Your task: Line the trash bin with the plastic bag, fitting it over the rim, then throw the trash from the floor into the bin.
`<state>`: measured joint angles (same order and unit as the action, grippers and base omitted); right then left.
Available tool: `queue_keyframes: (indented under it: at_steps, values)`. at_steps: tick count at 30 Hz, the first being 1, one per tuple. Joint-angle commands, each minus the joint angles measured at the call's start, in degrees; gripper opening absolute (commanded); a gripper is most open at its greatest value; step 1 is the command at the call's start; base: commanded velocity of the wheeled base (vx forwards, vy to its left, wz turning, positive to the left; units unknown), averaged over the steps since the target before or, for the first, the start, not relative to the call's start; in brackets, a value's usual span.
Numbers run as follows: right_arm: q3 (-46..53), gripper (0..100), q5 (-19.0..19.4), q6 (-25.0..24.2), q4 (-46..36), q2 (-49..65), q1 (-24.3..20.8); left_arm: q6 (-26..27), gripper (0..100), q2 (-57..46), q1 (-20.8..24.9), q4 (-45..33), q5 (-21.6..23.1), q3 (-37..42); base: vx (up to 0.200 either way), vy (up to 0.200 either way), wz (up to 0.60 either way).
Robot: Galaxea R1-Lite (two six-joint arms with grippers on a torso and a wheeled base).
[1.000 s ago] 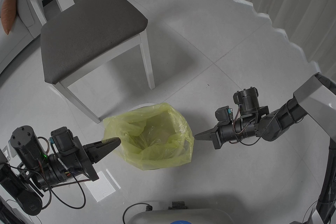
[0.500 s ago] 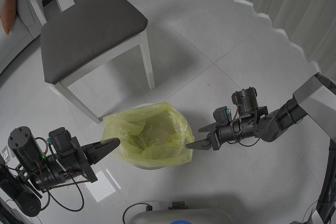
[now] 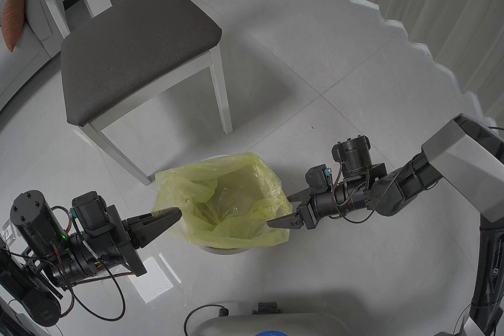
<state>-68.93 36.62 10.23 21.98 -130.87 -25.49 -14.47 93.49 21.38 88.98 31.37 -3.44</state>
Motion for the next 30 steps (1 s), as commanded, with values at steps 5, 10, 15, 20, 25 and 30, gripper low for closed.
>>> queue_keyframes:
  at_steps: [5,10,15,20,25,30]
  values:
    - [-1.0,0,0.0,0.3,0.0,-2.1,-0.1,-0.1,0,-0.2,0.0,0.9,0.0,-0.1,0.0,0.0,0.0]
    - [-0.9,0,0.0,0.2,0.0,-2.2,0.1,-0.1,0,-0.1,-0.4,0.9,0.0,0.4,0.0,0.0,0.0]
    - [-0.5,0,0.0,0.5,0.1,-1.8,0.4,-1.8,0,0.2,-1.7,0.9,0.0,1.3,0.0,0.0,0.0]
    - [0.5,0,0.0,0.6,0.3,-1.4,0.7,-2.2,0,1.0,-4.2,0.9,0.0,1.3,0.0,0.0,0.0]
    - [0.3,0,0.0,0.6,0.6,-0.7,1.2,-2.1,0,3.6,-6.5,1.0,0.2,0.4,0.0,0.0,0.0]
    - [-0.1,0,0.0,0.6,0.8,-0.3,2.0,-2.1,0,5.7,-8.6,1.0,0.2,-2.9,0.0,0.0,0.0]
